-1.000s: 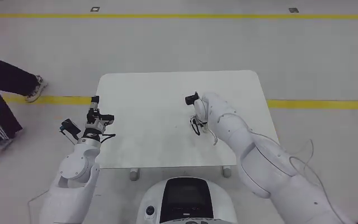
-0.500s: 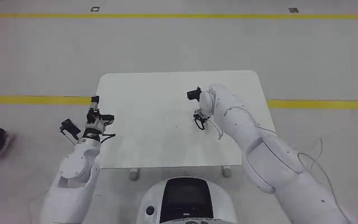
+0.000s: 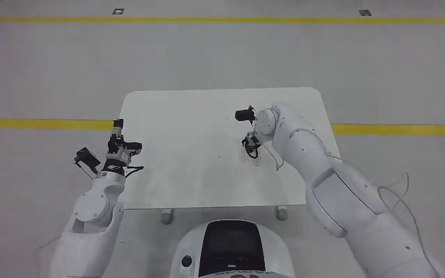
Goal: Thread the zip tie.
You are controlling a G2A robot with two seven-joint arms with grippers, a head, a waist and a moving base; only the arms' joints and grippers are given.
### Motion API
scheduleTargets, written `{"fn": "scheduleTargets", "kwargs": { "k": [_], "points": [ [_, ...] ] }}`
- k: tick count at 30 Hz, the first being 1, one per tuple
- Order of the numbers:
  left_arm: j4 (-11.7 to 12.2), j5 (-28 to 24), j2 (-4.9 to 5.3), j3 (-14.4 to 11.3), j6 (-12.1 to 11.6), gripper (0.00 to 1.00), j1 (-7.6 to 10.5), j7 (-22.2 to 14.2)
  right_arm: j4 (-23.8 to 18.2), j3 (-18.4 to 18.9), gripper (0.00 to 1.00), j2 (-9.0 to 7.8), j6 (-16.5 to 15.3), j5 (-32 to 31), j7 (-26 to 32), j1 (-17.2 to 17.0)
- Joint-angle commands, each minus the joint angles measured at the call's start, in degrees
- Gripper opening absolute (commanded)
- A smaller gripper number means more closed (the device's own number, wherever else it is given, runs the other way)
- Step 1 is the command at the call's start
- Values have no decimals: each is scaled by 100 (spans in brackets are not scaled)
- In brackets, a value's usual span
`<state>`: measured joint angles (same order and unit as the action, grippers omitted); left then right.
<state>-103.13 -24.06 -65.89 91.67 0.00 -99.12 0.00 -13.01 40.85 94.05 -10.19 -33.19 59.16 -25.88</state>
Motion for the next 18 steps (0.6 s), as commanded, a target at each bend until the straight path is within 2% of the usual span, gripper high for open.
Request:
{"fn": "scheduleTargets", "kwargs": {
  "k": [1,4,8,14,16,18],
  "points": [
    [0,0,0,0,0,100,0,0,116,201,0,-104,-494,345,149,67],
    [0,0,0,0,0,100,0,0,201,419,0,-252,-929,682,340,171],
    [0,0,0,0,0,100,0,0,-287,654,0,-445,-929,1100,698,65],
    [0,0,0,0,0,100,0,0,-1311,1118,0,-808,-929,1850,1265,-428],
    [0,0,0,0,0,100,0,0,-1544,1307,0,-898,-929,2183,1458,-544],
    [0,0,0,0,0,100,0,0,-1574,1327,0,-911,-929,2208,1485,-557]
  ]
}}
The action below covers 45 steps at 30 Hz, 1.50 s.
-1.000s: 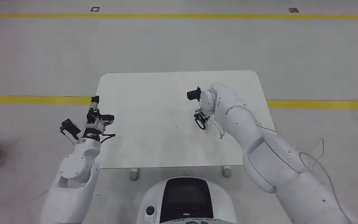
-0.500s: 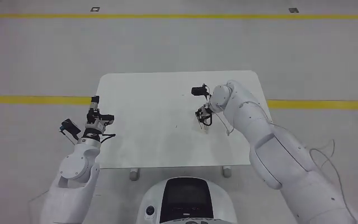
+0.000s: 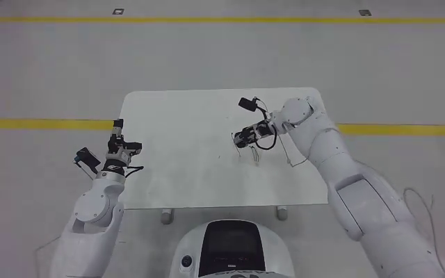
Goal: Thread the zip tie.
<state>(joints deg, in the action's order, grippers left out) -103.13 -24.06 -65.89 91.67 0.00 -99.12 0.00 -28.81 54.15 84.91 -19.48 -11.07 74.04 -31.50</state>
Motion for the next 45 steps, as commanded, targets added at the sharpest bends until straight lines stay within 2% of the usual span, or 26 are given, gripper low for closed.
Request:
{"fn": "scheduleTargets", "kwargs": {
  "k": [1,8,11,17,19,23,26,39,45],
  "points": [
    [0,0,0,0,0,100,0,0,7,-3,0,2,0,-4,-4,5],
    [0,0,0,0,0,100,0,0,7,-3,0,2,0,-4,-4,5],
    [0,0,0,0,0,100,0,0,9,122,0,-43,28,164,-223,-112],
    [0,0,0,0,0,100,0,0,-161,795,0,-293,0,1369,560,-423],
    [0,0,0,0,0,100,0,0,-345,934,0,-379,0,1700,560,-612],
    [0,0,0,0,0,100,0,0,-623,985,0,-529,0,2272,560,-860],
    [0,0,0,0,0,100,0,0,-873,869,0,-637,0,2691,560,-965],
    [0,0,0,0,0,100,0,0,-890,855,0,-651,0,2709,560,-970],
    [0,0,0,0,0,100,0,0,-1227,955,0,-685,11,2856,-12,-1212]
  ]
}}
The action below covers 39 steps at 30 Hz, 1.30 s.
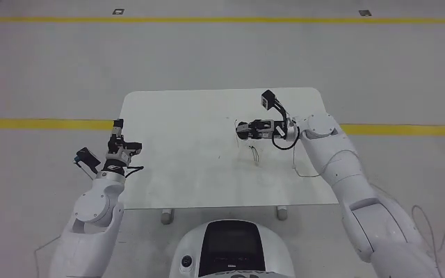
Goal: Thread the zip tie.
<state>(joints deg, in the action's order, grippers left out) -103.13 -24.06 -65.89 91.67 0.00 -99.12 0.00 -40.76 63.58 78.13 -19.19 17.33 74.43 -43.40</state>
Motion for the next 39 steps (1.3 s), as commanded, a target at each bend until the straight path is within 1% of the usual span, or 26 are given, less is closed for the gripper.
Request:
{"fn": "scheduleTargets", "kwargs": {
  "k": [1,6,18,21,22,25,28,31,34,35,39],
  "points": [
    [0,0,0,0,0,100,0,0,-62,18,0,-10,-29,30,-84,-41],
    [0,0,0,0,0,100,0,0,-201,127,0,-54,-29,54,-199,-157],
    [0,0,0,0,0,100,0,0,-201,127,0,-54,-29,54,-199,-157],
    [0,0,0,0,0,100,0,0,-452,132,0,-55,-29,122,-385,-306],
    [0,0,0,0,0,100,0,0,-579,152,0,-62,-29,190,-346,-364],
    [0,0,0,0,0,100,0,0,-737,191,0,-75,-29,252,-262,-429],
    [0,0,0,0,0,100,0,0,-686,191,0,-48,-29,367,-310,-399],
    [0,0,0,0,0,100,0,0,-586,143,0,19,-29,523,-372,-340],
    [0,0,0,0,0,100,0,0,-444,160,0,94,-29,833,-275,-262],
    [0,0,0,0,0,100,0,0,-400,179,0,98,-29,762,-315,-217],
    [0,0,0,0,0,100,0,0,-400,179,0,98,-29,762,-315,-217]
  ]
}}
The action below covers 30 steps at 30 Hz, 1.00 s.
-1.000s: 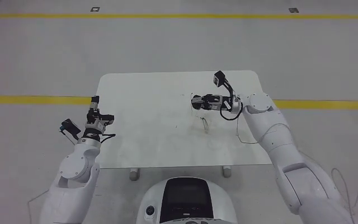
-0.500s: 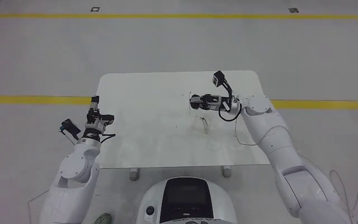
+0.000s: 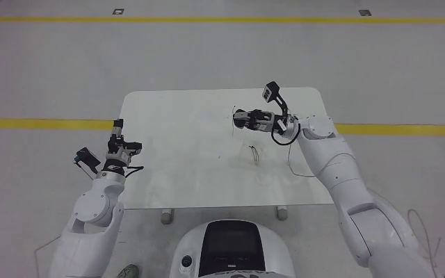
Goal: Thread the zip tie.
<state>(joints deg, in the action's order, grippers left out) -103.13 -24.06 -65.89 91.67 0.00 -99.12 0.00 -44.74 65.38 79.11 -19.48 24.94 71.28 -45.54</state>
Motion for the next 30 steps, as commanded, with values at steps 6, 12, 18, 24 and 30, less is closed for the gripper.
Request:
{"fn": "scheduleTargets", "kwargs": {
  "k": [6,12,18,24,30],
  "points": [
    [0,0,0,0,0,100,0,0,-209,82,0,-12,0,119,-359,-178],
    [0,0,0,0,0,100,0,0,-656,283,0,15,0,362,-776,-466],
    [0,0,0,0,0,100,0,0,-1041,413,0,46,0,45,-900,-592],
    [47,-501,-21,-55,142,100,58,-266,-1177,389,0,37,30,-82,-1073,-674],
    [160,-2114,-16,81,932,100,160,-1641,-1496,403,0,-1,0,-334,-1452,-890]
  ]
}}
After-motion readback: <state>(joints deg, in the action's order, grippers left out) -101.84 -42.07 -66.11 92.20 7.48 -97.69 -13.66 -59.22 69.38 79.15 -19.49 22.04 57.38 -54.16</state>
